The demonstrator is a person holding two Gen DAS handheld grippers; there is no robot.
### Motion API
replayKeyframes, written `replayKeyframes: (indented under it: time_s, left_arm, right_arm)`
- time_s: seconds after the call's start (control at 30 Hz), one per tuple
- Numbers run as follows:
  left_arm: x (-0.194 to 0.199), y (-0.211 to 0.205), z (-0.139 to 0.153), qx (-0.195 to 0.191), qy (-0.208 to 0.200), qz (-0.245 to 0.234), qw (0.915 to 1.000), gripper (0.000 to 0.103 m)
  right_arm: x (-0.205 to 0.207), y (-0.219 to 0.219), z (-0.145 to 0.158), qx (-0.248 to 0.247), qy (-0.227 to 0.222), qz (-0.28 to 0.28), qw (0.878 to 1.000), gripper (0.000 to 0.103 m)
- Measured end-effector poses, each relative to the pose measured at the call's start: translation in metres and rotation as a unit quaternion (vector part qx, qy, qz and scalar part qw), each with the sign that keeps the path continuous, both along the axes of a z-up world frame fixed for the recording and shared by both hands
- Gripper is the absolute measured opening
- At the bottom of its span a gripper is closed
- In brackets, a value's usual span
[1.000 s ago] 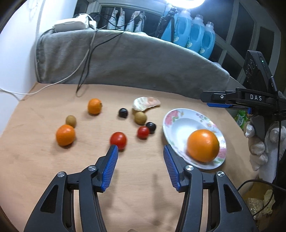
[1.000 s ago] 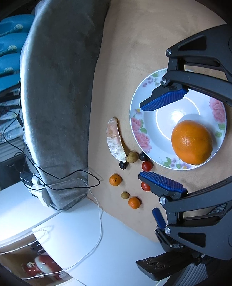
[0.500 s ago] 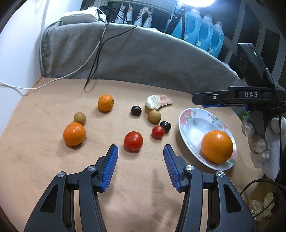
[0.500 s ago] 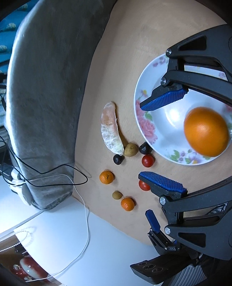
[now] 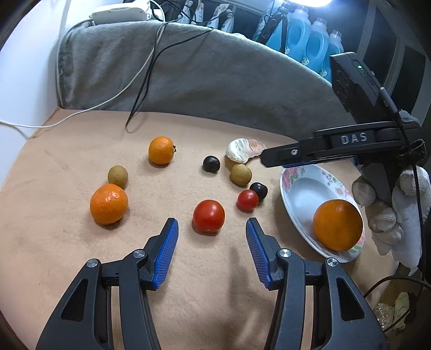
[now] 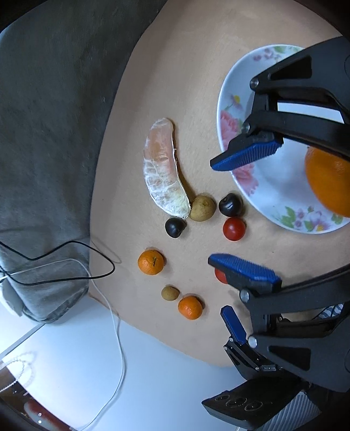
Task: Organize fruits
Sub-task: 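Move the right tool to the small brown fruit while the left tool approaches the red tomato, then grasp the small brown fruit with the right tool while the left tool grasps the red tomato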
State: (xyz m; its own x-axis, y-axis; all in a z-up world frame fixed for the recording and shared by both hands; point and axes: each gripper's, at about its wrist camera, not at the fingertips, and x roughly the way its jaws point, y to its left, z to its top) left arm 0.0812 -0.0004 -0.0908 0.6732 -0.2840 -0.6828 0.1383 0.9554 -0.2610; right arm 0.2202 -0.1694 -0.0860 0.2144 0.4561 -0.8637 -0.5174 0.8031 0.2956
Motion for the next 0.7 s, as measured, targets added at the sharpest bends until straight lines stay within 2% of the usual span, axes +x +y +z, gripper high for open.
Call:
replayKeyframes:
  time_s: [0.23, 0.3, 0.7]
  left_arm:
    - [0.009, -0.002, -0.003, -0.003, 0.007, 0.001, 1.0000, 0.043]
    - [0.013, -0.003, -0.005, 0.000, 0.011, 0.000, 0.9999, 0.042]
    - [0.027, -0.006, -0.013, 0.005, 0.029, -0.005, 0.9996, 0.040]
  right_arm:
    - [0.009, 0.016, -0.012, -0.025, 0.014, 0.006, 1.000, 0.056]
    - [0.011, 0.021, -0.015, -0.040, 0.014, 0.009, 0.999, 0.050]
    - [0.020, 0.045, -0.026, -0.094, 0.026, 0.024, 0.995, 0.042]
